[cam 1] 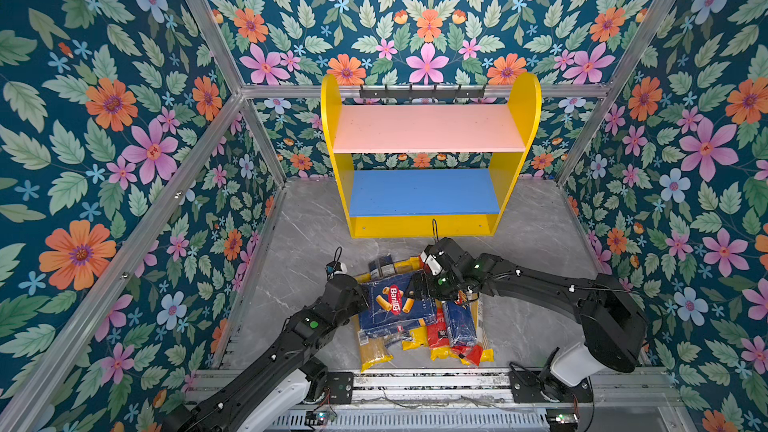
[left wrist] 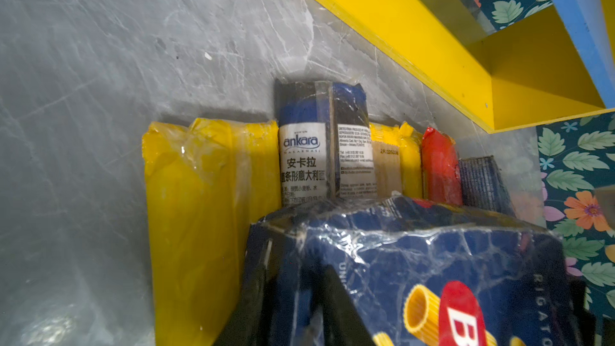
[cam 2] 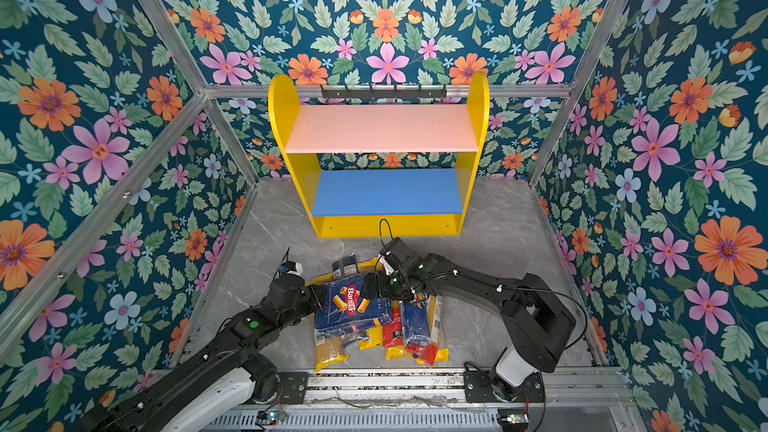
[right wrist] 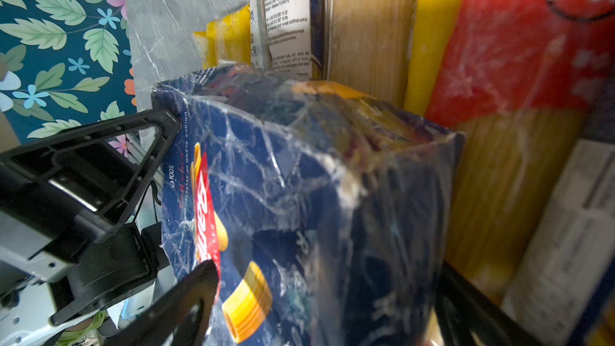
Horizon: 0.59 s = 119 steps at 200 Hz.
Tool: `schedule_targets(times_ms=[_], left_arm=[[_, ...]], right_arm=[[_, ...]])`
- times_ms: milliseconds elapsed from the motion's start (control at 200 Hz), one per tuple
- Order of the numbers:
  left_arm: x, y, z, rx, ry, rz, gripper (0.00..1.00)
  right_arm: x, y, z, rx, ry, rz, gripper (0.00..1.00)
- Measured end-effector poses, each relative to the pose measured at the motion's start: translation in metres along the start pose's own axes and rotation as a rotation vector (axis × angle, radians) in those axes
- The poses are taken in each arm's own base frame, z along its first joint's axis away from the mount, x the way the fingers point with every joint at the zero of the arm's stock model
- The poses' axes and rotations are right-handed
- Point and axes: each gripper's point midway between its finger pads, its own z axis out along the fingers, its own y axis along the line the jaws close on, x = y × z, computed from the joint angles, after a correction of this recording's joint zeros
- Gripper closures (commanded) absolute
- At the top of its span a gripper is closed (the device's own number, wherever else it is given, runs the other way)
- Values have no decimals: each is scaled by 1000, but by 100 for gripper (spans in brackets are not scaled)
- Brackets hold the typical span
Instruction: Place and organize the pasta boxes and bags onto the shelf
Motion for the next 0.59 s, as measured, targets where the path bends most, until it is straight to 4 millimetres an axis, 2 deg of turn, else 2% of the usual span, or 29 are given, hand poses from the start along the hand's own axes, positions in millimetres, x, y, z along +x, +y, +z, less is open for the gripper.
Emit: schedule_targets(times_ms=[245,595], left_arm=[[-2,-1,5,24,-30,-24,73],[-3,-2,4,91,-83,-72,72]], right_arm=[[4,2,9,-45,22,16,1],[13,15,19,-126,73,44,1]])
